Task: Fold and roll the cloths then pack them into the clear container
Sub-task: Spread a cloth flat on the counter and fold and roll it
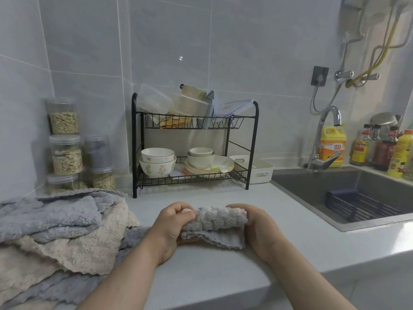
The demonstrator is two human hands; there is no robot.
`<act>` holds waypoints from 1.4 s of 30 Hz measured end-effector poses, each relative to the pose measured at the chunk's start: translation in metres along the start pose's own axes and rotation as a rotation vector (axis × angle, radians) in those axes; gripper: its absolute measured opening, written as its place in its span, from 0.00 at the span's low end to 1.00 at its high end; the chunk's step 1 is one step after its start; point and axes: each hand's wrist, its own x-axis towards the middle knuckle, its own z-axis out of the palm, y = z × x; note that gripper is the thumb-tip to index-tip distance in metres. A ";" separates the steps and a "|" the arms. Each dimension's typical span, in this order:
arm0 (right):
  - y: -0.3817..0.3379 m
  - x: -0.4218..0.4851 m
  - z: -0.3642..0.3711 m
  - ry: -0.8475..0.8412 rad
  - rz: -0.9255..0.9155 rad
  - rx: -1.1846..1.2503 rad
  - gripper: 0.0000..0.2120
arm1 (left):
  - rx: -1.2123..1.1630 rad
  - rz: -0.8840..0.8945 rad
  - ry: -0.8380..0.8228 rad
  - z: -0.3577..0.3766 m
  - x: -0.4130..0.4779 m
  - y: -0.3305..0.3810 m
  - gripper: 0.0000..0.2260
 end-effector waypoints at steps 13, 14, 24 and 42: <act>0.001 -0.012 0.007 0.064 -0.108 -0.640 0.19 | 0.272 0.190 0.096 0.003 0.001 -0.012 0.20; 0.001 -0.011 0.008 0.064 -0.095 -0.621 0.19 | 0.299 0.201 0.094 0.005 0.001 -0.012 0.19; 0.002 -0.008 0.008 0.098 -0.127 -0.619 0.19 | 0.362 0.169 0.050 0.007 -0.005 -0.007 0.15; -0.023 0.005 -0.003 0.072 0.308 -0.186 0.18 | 0.293 -0.126 0.153 0.008 -0.001 0.004 0.20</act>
